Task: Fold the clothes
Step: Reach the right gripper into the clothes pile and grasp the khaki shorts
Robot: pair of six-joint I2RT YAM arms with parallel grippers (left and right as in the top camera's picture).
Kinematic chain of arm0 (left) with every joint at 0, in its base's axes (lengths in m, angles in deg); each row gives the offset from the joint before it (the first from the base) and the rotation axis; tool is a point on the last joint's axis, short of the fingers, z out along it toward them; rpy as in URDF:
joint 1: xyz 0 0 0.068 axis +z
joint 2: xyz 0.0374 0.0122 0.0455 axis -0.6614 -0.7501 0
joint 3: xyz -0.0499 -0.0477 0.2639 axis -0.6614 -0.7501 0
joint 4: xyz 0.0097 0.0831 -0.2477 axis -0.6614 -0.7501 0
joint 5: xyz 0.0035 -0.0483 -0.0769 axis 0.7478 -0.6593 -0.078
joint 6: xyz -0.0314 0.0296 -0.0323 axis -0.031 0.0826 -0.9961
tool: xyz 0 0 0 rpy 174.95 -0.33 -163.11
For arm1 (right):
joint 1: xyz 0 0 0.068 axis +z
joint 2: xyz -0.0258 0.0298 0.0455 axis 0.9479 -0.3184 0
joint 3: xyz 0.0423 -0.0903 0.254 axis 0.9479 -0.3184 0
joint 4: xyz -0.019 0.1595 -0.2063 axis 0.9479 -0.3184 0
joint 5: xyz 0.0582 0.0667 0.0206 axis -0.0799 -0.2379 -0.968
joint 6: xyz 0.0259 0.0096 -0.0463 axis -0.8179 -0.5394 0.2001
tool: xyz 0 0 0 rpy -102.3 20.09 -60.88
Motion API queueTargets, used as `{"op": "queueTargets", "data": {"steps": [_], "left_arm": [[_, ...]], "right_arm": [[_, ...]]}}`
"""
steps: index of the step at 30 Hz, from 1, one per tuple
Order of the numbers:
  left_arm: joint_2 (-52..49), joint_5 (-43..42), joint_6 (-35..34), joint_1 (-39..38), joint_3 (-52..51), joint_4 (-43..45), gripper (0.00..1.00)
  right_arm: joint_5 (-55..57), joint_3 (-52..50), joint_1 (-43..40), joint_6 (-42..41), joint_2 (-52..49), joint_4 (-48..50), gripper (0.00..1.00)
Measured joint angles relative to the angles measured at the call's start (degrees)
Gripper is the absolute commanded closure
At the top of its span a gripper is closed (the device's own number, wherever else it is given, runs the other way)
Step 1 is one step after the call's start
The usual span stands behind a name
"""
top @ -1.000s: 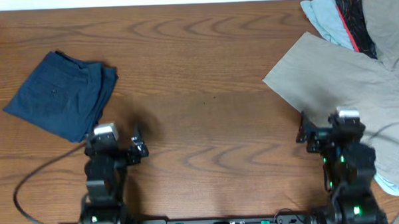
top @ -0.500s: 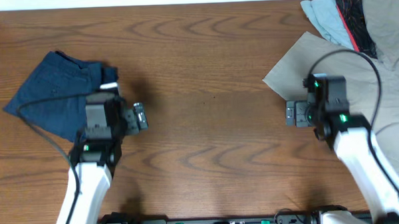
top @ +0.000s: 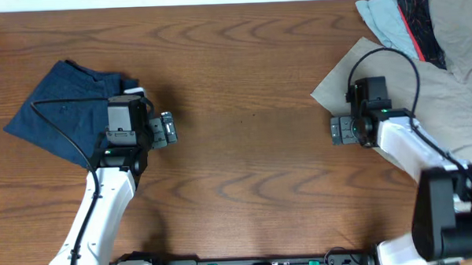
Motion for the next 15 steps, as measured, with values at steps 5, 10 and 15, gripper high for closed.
{"op": "queueTargets", "data": {"steps": [5,10,15], "left_arm": [[0.0,0.0,0.0,0.0,0.0,1.4,0.02],[0.0,0.0,0.0,0.0,0.0,2.6,0.02],[0.0,0.0,0.0,0.0,0.0,2.9,0.02]], "right_arm": [[3.6,1.3,0.0,0.5,-3.3,5.4,0.03],[7.3,2.8,0.1,0.3,-5.7,8.4,0.49],[10.1,2.9,0.2,-0.4,-7.2,8.8,0.98]]}}
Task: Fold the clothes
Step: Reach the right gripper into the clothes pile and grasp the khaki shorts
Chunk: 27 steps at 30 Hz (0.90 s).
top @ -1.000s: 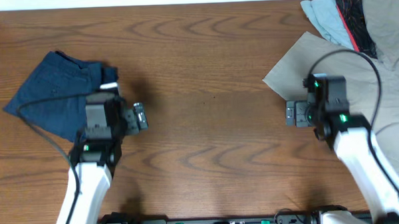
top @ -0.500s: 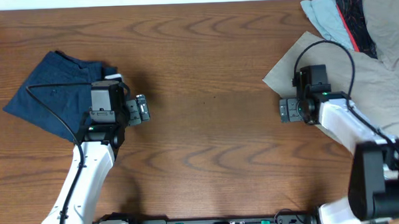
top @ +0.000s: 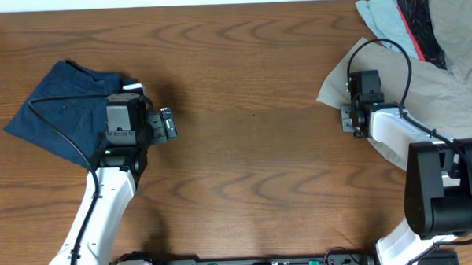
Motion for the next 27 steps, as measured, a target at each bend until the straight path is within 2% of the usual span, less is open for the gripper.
{"op": "queueTargets", "data": {"steps": [6,12,20,27], "left_arm": [[0.0,0.0,0.0,0.0,0.0,1.5,0.02],[0.0,0.0,0.0,0.0,0.0,5.7,0.02],[0.0,0.0,0.0,0.0,0.0,7.3,0.02],[0.0,0.0,0.0,0.0,0.0,7.3,0.02]], "right_arm": [[-0.5,0.7,0.0,-0.5,-0.2,-1.2,0.99],[-11.4,7.0,2.9,-2.2,-0.2,-2.9,0.99],[-25.9,21.2,14.3,-6.0,0.9,6.8,0.98],[-29.2,22.7,20.9,-6.8,1.5,11.3,0.99]]}}
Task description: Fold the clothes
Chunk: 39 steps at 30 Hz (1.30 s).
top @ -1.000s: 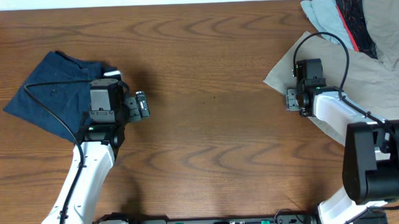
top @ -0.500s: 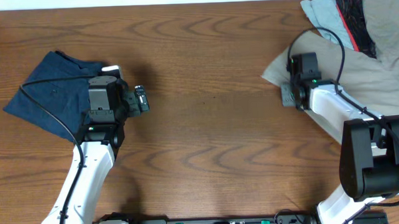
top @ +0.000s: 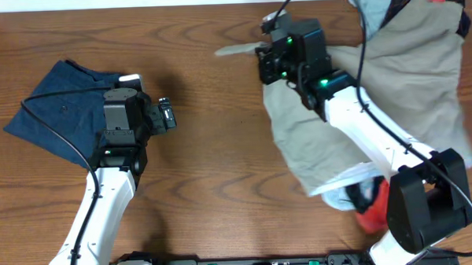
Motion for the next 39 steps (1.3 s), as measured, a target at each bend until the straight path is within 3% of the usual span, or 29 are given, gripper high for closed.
{"op": "queueTargets", "data": {"steps": [9,19,28,36,37,39], "left_arm": [[0.0,0.0,0.0,0.0,0.0,0.0,0.02],[0.0,0.0,0.0,0.0,0.0,0.1,0.02],[0.0,0.0,0.0,0.0,0.0,0.1,0.02],[0.0,0.0,0.0,0.0,0.0,0.1,0.02],[0.0,0.0,0.0,0.0,0.0,0.1,0.02],[0.0,0.0,-0.5,0.0,0.0,0.1,0.02]], "right_arm": [[0.3,0.0,-0.2,-0.8,0.0,1.3,0.99],[-3.0,0.0,-0.2,-6.7,0.0,29.7,0.99],[-4.0,0.0,0.2,-9.0,0.1,24.8,0.96],[-5.4,0.2,4.0,-12.5,0.3,38.6,0.79],[-5.4,0.3,4.6,-12.7,0.4,37.3,0.75],[-5.1,0.6,5.1,-12.9,0.5,33.0,0.53]]}}
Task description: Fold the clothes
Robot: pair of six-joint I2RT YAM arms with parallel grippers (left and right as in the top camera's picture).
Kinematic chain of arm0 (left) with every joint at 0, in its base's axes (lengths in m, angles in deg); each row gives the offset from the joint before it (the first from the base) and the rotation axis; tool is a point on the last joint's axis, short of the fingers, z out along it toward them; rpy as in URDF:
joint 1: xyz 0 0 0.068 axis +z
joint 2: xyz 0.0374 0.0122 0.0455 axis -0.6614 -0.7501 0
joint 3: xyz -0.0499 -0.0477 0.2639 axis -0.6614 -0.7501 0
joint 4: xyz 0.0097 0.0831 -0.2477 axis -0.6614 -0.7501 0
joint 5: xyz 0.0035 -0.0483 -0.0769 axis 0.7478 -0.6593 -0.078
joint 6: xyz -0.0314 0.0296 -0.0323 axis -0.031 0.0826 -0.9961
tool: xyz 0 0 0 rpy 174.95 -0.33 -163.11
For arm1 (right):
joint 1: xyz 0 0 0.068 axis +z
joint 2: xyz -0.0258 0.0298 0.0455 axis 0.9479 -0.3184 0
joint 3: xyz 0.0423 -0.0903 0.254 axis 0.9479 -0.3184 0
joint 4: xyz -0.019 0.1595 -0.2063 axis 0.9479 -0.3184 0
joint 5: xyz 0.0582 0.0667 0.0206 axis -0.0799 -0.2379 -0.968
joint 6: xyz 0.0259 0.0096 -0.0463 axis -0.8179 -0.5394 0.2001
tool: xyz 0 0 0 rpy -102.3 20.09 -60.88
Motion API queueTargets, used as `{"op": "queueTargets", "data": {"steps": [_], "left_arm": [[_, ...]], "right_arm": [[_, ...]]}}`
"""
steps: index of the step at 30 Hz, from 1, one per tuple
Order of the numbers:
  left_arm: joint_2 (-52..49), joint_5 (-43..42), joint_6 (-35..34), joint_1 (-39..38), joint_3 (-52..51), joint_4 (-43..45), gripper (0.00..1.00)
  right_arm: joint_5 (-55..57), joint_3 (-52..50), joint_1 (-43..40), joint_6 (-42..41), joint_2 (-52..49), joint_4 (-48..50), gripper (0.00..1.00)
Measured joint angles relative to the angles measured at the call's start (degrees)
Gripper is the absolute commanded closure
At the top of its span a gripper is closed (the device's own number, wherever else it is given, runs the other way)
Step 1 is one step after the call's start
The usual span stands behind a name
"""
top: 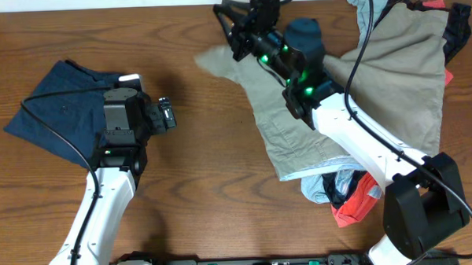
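A folded dark blue garment (58, 111) lies at the table's left. My left gripper (167, 117) hovers just right of it, open and empty. My right gripper (234, 26) is raised high over the far middle of the table and looks shut on the upper left edge of a khaki garment (322, 122). That garment hangs and trails from there down to the right, with its left tip (206, 64) spread over the wood. My right arm (354, 136) lies across it and hides part of it.
More clothes are dragged along under the khaki one: a red piece (358, 208) and a bluish piece (326, 186) at its lower end, a light blue one (365, 10) and a dark one (456, 18) at the far right. Bare wooden table (206, 173) lies between the arms.
My right gripper has moved further left and higher with the khaki garment. The garment now spreads wider over the middle right, its left tip lying on the wood. The left arm is unchanged.
My right gripper first stood by the khaki garment's near corner at the right, then sat right at that corner. Then it held the cloth lifted toward the far middle, dragging other clothes along. Now it is higher and further left. The left arm stayed by the folded blue garment.
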Motion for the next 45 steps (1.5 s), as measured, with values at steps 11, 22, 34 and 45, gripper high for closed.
{"op": "queueTargets", "data": {"steps": [11,22,34,45], "left_arm": [[0.0,0.0,-3.3,0.0,0.0,0.0,0.02],[-0.2,-5.6,-3.9,0.0,0.0,0.1,0.02],[-8.4,-13.4,-10.6,-8.6,0.0,1.6,0.02],[-16.8,-16.6,-29.1,-17.0,0.0,9.1,0.02]], "right_arm": [[16.0,0.1,-2.0,8.2,-0.5,-35.5,0.01],[22.6,0.0,-13.8,9.9,-0.5,-61.7,0.01],[23.8,0.1,-31.4,2.2,-0.5,-76.8,0.01],[23.9,0.1,-45.3,1.3,-0.5,-74.8,0.01]]}}
